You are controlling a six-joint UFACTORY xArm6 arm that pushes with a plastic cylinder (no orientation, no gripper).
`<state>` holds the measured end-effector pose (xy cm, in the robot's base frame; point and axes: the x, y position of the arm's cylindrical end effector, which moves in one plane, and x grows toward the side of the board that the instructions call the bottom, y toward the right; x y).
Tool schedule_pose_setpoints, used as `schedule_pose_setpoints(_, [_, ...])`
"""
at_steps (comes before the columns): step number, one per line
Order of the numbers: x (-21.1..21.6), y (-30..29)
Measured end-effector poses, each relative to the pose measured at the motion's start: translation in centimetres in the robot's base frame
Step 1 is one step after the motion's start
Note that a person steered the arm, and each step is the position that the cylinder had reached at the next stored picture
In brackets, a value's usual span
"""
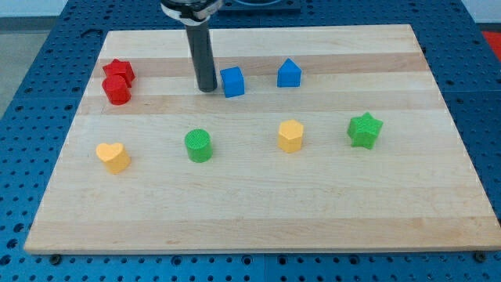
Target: Slide yellow hexagon towards bottom center
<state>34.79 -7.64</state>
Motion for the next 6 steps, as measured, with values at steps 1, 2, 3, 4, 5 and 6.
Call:
schedule_pose_setpoints(1, [-1.0, 5.7])
schedule_pose_setpoints(2, [-1.4, 7.8])
schedule_pose_setpoints(3, [0.2, 7.2])
schedule_pose_setpoints(4, [2.4, 8.3])
schedule_pose_setpoints(5, [2.5, 11.4])
schedule_pose_setpoints(6, [5.7, 11.8])
